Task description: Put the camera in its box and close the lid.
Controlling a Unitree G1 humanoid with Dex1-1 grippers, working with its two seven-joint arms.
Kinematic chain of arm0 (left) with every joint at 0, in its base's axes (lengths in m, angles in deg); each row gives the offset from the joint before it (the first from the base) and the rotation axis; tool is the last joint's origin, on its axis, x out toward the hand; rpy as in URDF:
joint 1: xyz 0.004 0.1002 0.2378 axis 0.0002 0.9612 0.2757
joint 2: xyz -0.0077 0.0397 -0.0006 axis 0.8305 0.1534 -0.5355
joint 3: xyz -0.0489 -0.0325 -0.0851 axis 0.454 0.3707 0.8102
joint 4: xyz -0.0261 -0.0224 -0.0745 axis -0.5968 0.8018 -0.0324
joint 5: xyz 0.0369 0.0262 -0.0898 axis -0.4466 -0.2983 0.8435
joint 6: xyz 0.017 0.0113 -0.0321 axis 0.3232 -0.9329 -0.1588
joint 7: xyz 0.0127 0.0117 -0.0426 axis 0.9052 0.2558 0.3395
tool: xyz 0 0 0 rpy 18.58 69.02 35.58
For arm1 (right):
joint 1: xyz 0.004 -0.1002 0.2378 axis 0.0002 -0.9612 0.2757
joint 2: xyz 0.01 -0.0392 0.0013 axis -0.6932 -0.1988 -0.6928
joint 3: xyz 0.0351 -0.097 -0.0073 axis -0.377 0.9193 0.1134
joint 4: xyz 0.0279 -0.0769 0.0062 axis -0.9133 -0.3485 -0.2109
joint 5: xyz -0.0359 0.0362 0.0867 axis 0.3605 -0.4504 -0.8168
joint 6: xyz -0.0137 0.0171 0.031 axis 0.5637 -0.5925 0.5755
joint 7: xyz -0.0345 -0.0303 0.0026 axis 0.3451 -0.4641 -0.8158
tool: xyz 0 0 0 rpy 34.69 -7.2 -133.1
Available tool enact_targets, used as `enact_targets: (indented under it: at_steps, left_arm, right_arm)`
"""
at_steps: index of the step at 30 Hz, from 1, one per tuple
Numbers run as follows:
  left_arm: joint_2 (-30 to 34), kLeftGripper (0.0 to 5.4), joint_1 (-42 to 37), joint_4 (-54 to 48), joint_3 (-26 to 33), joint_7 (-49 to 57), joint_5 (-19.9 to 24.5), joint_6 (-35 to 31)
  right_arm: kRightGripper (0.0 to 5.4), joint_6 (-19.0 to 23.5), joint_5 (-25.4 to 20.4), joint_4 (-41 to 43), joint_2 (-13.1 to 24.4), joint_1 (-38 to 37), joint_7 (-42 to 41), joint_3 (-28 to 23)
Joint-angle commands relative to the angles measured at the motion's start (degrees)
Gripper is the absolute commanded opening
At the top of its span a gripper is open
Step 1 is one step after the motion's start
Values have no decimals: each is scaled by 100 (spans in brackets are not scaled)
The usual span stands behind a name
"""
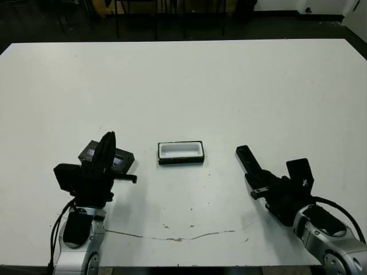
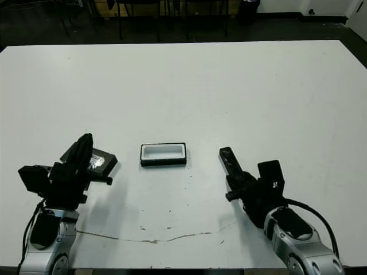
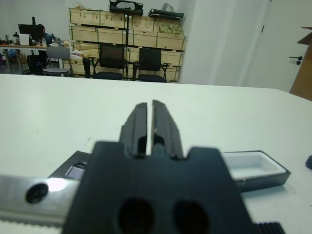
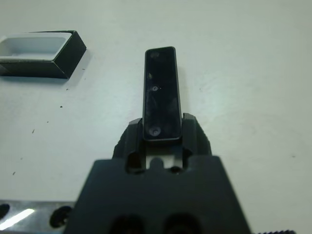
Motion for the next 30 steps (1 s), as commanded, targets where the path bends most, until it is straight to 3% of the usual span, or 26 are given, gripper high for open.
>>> enact_targets:
  at_steps: [1, 7, 14, 16, 19, 26, 30]
  left_arm:
    - [23, 0, 125, 14, -20, 21, -1, -132]
    - [35, 0, 127, 40, -40, 23, -66, -57]
    - [30, 0, 148, -33, -67, 54, -57, -177]
    - [35, 0, 142, -59, -71, 51, -43, -211]
    - [41, 0, 130, -77, -62, 49, -33, -225]
    - [31, 0, 138, -211, -26, 130, -22, -383]
    - [66, 0, 79, -147, 62, 135, -57, -271]
  right_arm:
    - [54, -333, 117, -80, 63, 146, 37, -160]
    - [54, -843, -74, -228, 51, 868, -97, -590]
    - [54, -1189, -382, -1112, 745, 2420, -1140, -571]
    - [54, -1387, -392, -1671, 915, 2930, -1634, -340]
    - [54, -2012, -260, -2555, 1113, 3483, -2499, 43]
    - [54, -3216, 277, -4250, 1245, 4713, -4309, 1109]
    - [54, -3373, 621, -4725, 1282, 5246, -5108, 1699]
